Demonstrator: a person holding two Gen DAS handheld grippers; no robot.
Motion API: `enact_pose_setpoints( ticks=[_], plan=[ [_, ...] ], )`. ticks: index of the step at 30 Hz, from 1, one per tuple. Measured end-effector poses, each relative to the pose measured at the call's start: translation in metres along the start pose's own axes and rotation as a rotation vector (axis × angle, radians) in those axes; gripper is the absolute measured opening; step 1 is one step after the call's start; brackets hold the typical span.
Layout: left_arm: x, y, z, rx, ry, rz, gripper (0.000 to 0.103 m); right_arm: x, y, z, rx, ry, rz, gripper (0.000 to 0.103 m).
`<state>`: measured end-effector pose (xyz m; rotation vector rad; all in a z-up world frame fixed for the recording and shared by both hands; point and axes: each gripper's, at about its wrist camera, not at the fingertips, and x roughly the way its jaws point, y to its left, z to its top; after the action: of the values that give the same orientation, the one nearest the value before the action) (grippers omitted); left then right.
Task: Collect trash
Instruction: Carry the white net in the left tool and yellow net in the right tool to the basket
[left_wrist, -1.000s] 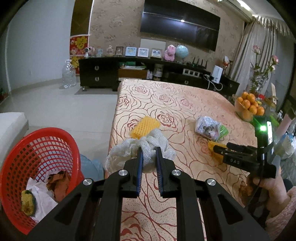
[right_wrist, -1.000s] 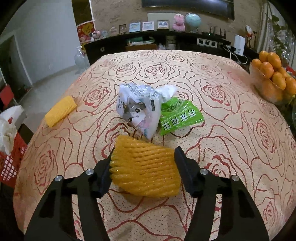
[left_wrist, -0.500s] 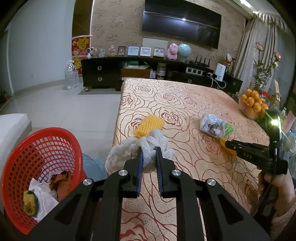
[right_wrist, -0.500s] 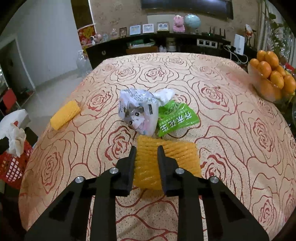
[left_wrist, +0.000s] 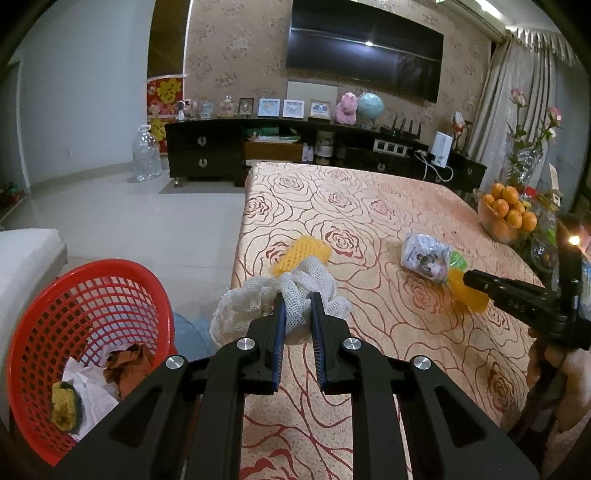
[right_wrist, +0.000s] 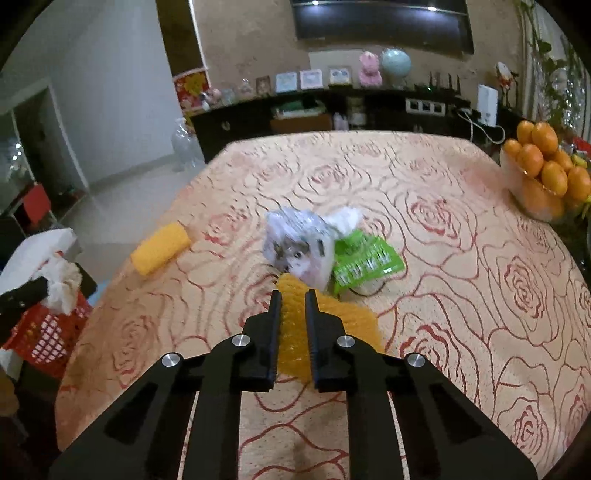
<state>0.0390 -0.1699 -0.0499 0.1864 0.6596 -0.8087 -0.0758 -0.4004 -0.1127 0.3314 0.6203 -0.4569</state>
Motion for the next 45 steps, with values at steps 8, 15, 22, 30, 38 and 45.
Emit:
enact_pose_setpoints(
  ticks=[8, 15, 22, 30, 38, 45],
  plan=[
    [-0.005, 0.003, 0.002, -0.009, -0.013, 0.007, 0.013, -0.021, 0.008, 0.006, -0.016, -0.068, 0.064, 0.013],
    [-0.013, 0.006, 0.008, -0.011, -0.045, 0.029, 0.013, -0.026, 0.021, 0.009, -0.043, -0.084, 0.072, 0.013],
    [-0.034, 0.020, 0.014, -0.019, -0.095, 0.071, 0.013, -0.033, 0.043, 0.015, -0.086, -0.104, 0.089, 0.013],
    [-0.073, 0.050, 0.021, -0.048, -0.167, 0.159, 0.013, -0.038, 0.079, 0.022, -0.142, -0.107, 0.131, 0.013],
    [-0.088, 0.095, 0.013, -0.095, -0.146, 0.259, 0.013, -0.038, 0.133, 0.031, -0.204, -0.112, 0.214, 0.013],
    [-0.096, 0.129, 0.004, -0.155, -0.148, 0.302, 0.013, -0.035, 0.191, 0.042, -0.273, -0.111, 0.299, 0.013]
  ],
)
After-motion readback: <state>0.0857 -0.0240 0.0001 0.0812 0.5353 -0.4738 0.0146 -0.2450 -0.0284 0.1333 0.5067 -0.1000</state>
